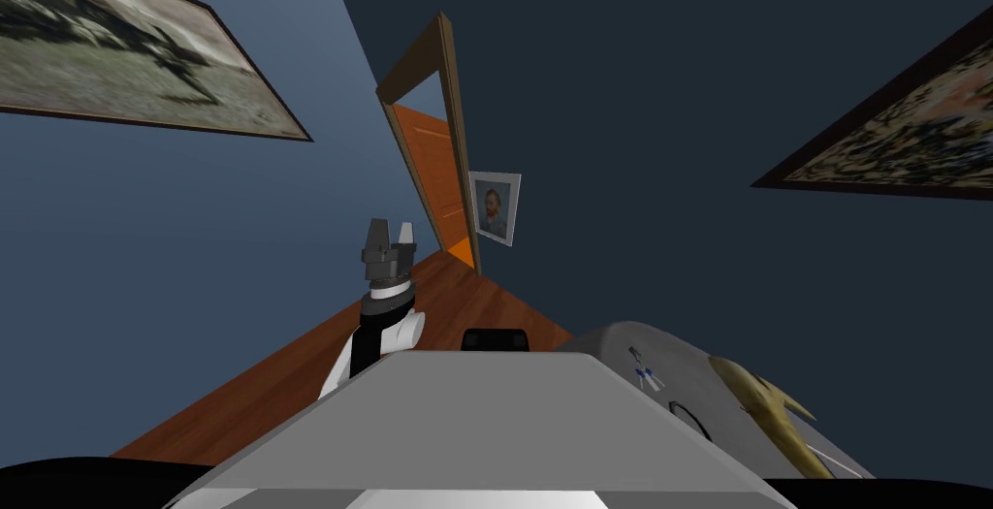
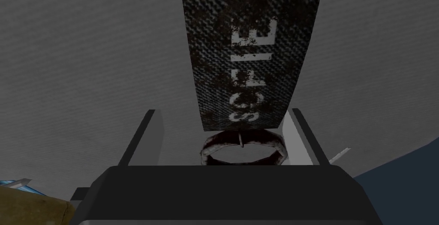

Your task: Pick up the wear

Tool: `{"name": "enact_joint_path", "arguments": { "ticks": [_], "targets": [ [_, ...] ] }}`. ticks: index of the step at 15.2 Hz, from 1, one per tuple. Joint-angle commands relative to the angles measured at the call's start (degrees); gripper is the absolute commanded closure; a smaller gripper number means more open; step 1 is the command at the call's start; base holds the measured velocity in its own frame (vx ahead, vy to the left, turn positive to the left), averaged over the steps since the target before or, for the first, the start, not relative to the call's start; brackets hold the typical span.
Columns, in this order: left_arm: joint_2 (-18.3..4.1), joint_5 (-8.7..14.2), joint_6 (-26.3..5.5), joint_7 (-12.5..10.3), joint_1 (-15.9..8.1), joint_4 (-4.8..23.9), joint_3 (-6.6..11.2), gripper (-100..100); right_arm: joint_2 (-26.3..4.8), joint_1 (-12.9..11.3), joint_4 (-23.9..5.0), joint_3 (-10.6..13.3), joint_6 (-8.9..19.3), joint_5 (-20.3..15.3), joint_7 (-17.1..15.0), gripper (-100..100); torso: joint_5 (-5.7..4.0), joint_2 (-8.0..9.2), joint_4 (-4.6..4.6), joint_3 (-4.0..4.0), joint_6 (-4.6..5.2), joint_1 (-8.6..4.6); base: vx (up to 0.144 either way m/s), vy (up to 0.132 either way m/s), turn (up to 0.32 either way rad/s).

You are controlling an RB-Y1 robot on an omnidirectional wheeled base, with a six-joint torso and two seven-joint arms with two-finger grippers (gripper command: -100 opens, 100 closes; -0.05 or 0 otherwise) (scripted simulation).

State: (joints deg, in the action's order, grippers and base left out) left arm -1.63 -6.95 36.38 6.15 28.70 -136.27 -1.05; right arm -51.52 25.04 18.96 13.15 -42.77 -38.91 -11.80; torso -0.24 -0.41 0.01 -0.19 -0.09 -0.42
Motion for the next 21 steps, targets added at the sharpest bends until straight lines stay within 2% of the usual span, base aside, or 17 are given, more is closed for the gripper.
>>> {"name": "enact_joint_path", "arguments": {
  "ticks": [1, 4, 5, 7, 8, 10, 11, 12, 14, 15, 16, 17, 18, 19, 20, 21],
  "targets": [
    [0.0, 0.0, 0.0, 0.0, 0.0, 0.0, 0.00, 0, 0.0, 0.0, 0.0, 0.0, 0.0, 0.0, 0.0, 100, 0.00, 0.00, 0.00, 0.00, 0.00, 0.00, 0.004, 0.006, 0.018],
    [0.0, 0.0, 0.0, 0.0, 0.0, 0.0, 0.00, 0, 0.0, -0.1, 0.1, 0.0, -0.1, 0.0, 0.0, 100, -0.06, 0.03, -0.02, 0.01, 0.05, -0.14, 0.000, 0.000, 0.000],
    [0.0, 0.0, 0.0, 0.0, 0.0, 0.0, 0.00, 0, -1.4, -0.7, 0.6, 2.9, 1.0, 2.9, 0.3, 100, -0.07, 0.03, -0.02, 0.01, 0.05, -0.16, 0.002, 0.002, -0.129],
    [0.0, 0.0, 0.0, 0.0, 0.0, 0.0, 0.00, 0, -1.4, -0.7, 0.6, 4.2, 1.0, 3.7, 0.3, 100, -0.03, 0.03, -0.04, -0.01, 0.12, -0.17, 0.003, 0.004, -0.095],
    [0.0, 0.0, 0.0, 0.0, 0.0, 0.0, 0.00, 0, -3.0, -1.8, 1.9, 6.1, 1.8, 5.9, 0.6, 100, -0.04, 0.04, -0.04, 0.00, 0.10, -0.15, 0.000, 0.003, -0.116],
    [0.0, 0.0, 0.0, 0.0, 0.0, 0.0, 0.00, 0, -3.0, -1.8, 1.9, 8.8, 1.8, 7.6, 0.6, 100, -0.03, 0.00, -0.02, -0.01, 0.05, -0.15, 0.004, 0.004, -0.055],
    [0.0, 0.0, 0.0, 0.0, 0.0, 0.0, 0.00, 0, -3.0, -1.8, 1.9, 8.9, 1.8, 7.6, 0.6, 100, -0.07, 0.01, -0.02, -0.01, 0.04, -0.15, 0.003, 0.003, 0.012],
    [0.0, 0.0, 0.0, 0.0, 0.0, 0.0, 0.00, 0, -4.5, -2.9, 3.3, 10.9, 2.5, 9.9, 0.9, 100, -0.07, 0.01, -0.02, -0.01, 0.03, -0.16, 0.003, 0.003, -0.097],
    [0.0, 0.0, 0.0, 0.0, 0.0, 0.0, 0.00, 0, -4.5, -2.9, 3.3, 13.4, 2.5, 11.5, 0.9, 100, -0.06, 0.01, -0.01, 0.00, 0.03, -0.15, 0.004, 0.004, -0.078],
    [0.0, 0.0, 0.0, 0.0, 0.0, 0.0, 0.00, 0, -4.5, -2.9, 3.3, 13.5, 2.5, 11.5, 0.9, 100, -0.07, 0.01, -0.02, -0.01, 0.03, -0.16, 0.000, 0.000, 0.000],
    [0.0, 0.0, 0.0, 0.0, 0.0, 0.0, 0.00, 0, -6.0, -4.1, 4.6, 15.5, 3.2, 14.0, 1.2, 100, -0.07, 0.01, -0.03, -0.01, 0.02, -0.16, 0.001, 0.003, -0.099],
    [0.0, 0.0, 0.0, 0.0, 0.0, 0.0, 0.00, 0, -6.0, -4.1, 4.6, 16.7, 3.2, 15.0, 1.2, 100, -0.05, 0.00, -0.01, 0.00, 0.00, -0.17, 0.003, 0.005, -0.111],
    [0.0, 0.0, 0.0, 0.0, 0.0, 0.0, 0.00, 0, -6.0, -4.1, 4.6, 18.0, 3.2, 15.4, 1.2, 100, -0.05, 0.01, -0.01, 0.00, 0.02, -0.16, 0.004, 0.004, -0.034],
    [0.0, 0.0, 0.0, 0.0, 0.0, 0.0, 0.00, 0, -6.0, -4.1, 4.6, 18.2, 3.2, 15.4, 1.2, 100, -0.08, 0.02, -0.02, 0.00, 0.02, -0.16, 0.000, 0.000, 0.000],
    [0.0, 0.0, 0.0, 0.0, 0.0, 0.0, 0.00, 0, -7.6, -5.2, 5.9, 20.2, 3.9, 17.9, 1.6, 100, -0.08, 0.02, -0.02, 0.00, 0.02, -0.16, 0.002, 0.004, -0.095],
    [0.0, 0.0, 0.0, 0.0, 0.0, 0.0, 0.00, 0, -7.6, -5.2, 5.9, 21.3, 3.9, 19.0, 1.6, 100, -0.05, 0.02, -0.01, 0.00, 0.03, -0.16, 0.003, 0.005, -0.106]
  ]
}}
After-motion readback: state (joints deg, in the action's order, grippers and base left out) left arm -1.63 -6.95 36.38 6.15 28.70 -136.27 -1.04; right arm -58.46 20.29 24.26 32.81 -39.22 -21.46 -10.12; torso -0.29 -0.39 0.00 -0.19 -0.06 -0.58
